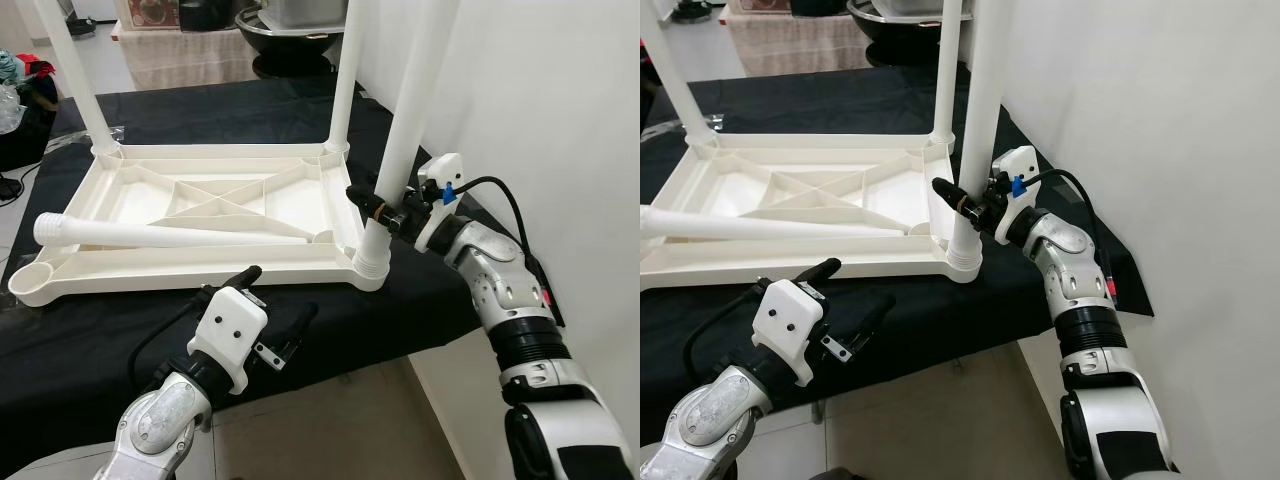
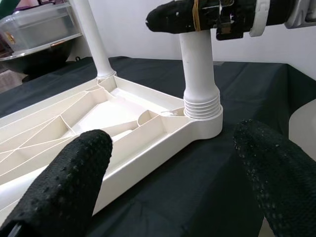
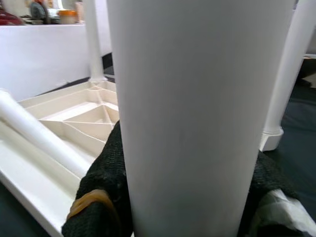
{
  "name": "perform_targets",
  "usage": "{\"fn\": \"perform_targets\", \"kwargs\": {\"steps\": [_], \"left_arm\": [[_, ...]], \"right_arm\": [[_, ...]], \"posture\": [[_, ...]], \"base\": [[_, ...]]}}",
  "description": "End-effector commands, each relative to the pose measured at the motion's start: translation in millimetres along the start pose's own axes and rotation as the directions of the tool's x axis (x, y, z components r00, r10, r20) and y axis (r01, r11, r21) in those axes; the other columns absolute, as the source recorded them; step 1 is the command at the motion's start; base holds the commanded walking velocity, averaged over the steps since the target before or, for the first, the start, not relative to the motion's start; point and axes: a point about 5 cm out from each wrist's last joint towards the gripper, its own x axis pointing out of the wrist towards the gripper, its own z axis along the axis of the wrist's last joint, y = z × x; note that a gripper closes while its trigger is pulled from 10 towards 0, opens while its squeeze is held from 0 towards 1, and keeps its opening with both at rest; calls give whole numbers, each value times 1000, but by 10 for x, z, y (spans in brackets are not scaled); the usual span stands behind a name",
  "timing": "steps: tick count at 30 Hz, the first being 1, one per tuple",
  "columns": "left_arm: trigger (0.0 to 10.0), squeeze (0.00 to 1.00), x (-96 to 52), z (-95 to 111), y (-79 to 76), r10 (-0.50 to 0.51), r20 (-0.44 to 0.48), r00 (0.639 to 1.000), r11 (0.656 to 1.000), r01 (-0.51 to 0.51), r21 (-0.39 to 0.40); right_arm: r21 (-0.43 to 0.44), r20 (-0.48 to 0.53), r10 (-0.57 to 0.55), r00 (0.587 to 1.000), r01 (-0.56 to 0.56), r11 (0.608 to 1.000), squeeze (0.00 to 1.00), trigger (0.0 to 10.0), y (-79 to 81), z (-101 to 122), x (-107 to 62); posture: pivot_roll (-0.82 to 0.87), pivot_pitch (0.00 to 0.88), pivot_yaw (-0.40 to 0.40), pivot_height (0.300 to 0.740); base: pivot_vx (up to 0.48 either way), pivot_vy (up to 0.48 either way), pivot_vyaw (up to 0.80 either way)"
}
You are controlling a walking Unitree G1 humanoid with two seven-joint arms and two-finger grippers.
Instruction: Building children table
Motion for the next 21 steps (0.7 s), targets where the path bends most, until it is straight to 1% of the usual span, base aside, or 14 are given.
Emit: {"fn": "perform_targets", "kwargs": {"steps": [1, 2, 4, 5, 8, 9, 10, 11, 14, 15, 16, 17, 20, 21], "left_arm": [[10000, 0, 11, -45, -54, -15, -24, 1000, 1000, 14, -15], [10000, 0, 11, -45, -54, -15, -24, 1000, 1000, 14, -15], [10000, 0, 18, -36, -96, -25, -20, 1000, 1000, 24, -19], [10000, 0, 18, -36, -96, -25, -20, 1000, 1000, 24, -19], [10000, 0, 25, -28, -114, -30, -16, 999, 999, 30, -23], [10000, 0, 25, -28, -114, -30, -16, 999, 999, 30, -23], [10000, 0, 26, -27, -116, -30, -16, 999, 999, 30, -23], [10000, 0, 29, -23, -119, -30, -15, 999, 999, 30, -23], [10000, 0, 43, -5, -132, -31, -7, 999, 999, 31, -26], [10000, 0, 45, -2, -135, -31, -6, 1000, 999, 31, -27], [10000, 0, 52, 5, -141, -31, -3, 1000, 999, 31, -28], [10000, 0, 52, 5, -141, -31, -3, 1000, 999, 31, -28], [10000, 0, 66, 26, -166, -33, 5, 999, 999, 34, -34], [10000, 0, 67, 31, -171, -34, 7, 999, 999, 34, -36]], "right_arm": [[6, -155, -153, 976, 155, 988, 0, 0, 4, -304, -10], [6, -155, -153, 976, 155, 988, 0, 0, 4, -304, -10], [6, -191, -307, 932, 314, 949, 0, 0, -5, -353, 40], [6, -191, -307, 932, 314, 949, 0, 0, -5, -353, 40], [-23, -200, -458, 866, 464, 886, 0, 0, -13, -347, 85], [-23, -200, -458, 866, 464, 886, 0, 0, -13, -347, 85], [-16, -201, -498, 844, 505, 863, 0, 0, -2, -346, 105], [-17, -195, -555, 808, 563, 826, 0, 0, 18, -332, 130], [-40, -170, -670, 723, 674, 738, 0, 0, 103, -273, 186], [-42, -163, -688, 707, 692, 720, 0, 0, 117, -259, 192], [-43, -145, -739, 657, 742, 669, 0, 0, 141, -225, 198], [-43, -145, -739, 657, 742, 669, 0, 0, 141, -225, 198], [-15, -80, -870, 486, 872, 489, 0, 0, 215, -106, 188], [-2, -83, -889, 450, 892, 451, 0, 0, 240, -95, 192]], "posture": [[63, 82, -57, 740], [63, 82, -57, 740], [65, 81, -59, 740], [65, 81, -59, 740], [65, 81, -60, 740], [65, 81, -60, 740], [65, 81, -60, 740], [66, 80, -60, 740], [66, 80, -61, 740], [66, 80, -61, 740], [65, 83, -63, 740], [65, 83, -63, 740], [65, 86, -66, 740], [65, 86, -66, 740]], "base": [[0, 0, 0], [0, 0, 0], [0, 0, 0], [0, 0, 0], [0, 0, 0], [0, 0, 0], [0, 0, 0], [0, 0, 0], [0, 0, 0], [0, 0, 0], [0, 0, 0], [0, 0, 0], [0, 0, 0], [0, 0, 0]]}}
